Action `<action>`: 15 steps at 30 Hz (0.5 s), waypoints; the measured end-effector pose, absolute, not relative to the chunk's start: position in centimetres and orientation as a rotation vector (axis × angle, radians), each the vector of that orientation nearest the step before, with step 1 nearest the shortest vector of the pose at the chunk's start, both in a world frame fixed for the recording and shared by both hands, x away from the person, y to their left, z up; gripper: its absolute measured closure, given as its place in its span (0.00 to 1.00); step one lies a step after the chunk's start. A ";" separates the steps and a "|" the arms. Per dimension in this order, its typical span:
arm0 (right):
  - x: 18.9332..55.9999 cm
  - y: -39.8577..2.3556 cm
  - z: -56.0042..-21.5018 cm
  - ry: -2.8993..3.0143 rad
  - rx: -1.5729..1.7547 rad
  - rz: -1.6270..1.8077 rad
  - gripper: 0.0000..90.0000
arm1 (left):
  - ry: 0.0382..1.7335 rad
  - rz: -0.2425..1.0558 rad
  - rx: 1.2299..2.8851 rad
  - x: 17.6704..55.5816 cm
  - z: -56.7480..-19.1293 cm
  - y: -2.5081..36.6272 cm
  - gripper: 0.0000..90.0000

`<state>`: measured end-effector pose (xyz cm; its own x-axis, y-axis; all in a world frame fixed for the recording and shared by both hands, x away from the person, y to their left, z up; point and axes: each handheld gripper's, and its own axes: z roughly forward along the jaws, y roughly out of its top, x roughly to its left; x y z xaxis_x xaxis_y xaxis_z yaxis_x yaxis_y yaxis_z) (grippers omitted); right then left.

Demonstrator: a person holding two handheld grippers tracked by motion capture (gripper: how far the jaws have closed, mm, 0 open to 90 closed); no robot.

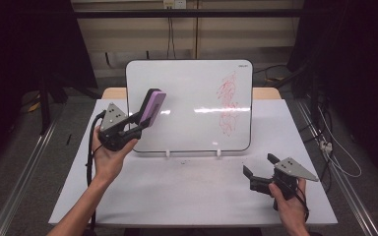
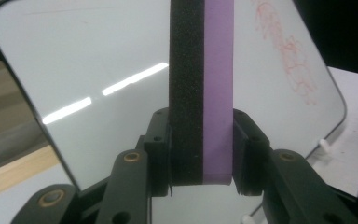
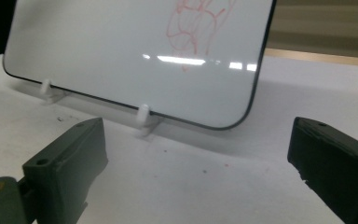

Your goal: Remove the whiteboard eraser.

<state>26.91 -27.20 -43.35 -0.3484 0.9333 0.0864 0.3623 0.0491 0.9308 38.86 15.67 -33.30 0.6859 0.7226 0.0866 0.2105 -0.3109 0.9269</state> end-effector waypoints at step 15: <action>30.1 -22.0 -40.6 1.789 1.169 1.586 0.03 | 0.707 0.493 1.784 36.7 -34.7 11.8 0.71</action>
<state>30.13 -21.98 -40.64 -0.5226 0.8326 0.1835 0.2819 -0.0345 0.9588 36.71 11.80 -34.74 0.7356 0.6773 -0.0136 0.2213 -0.2213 0.9498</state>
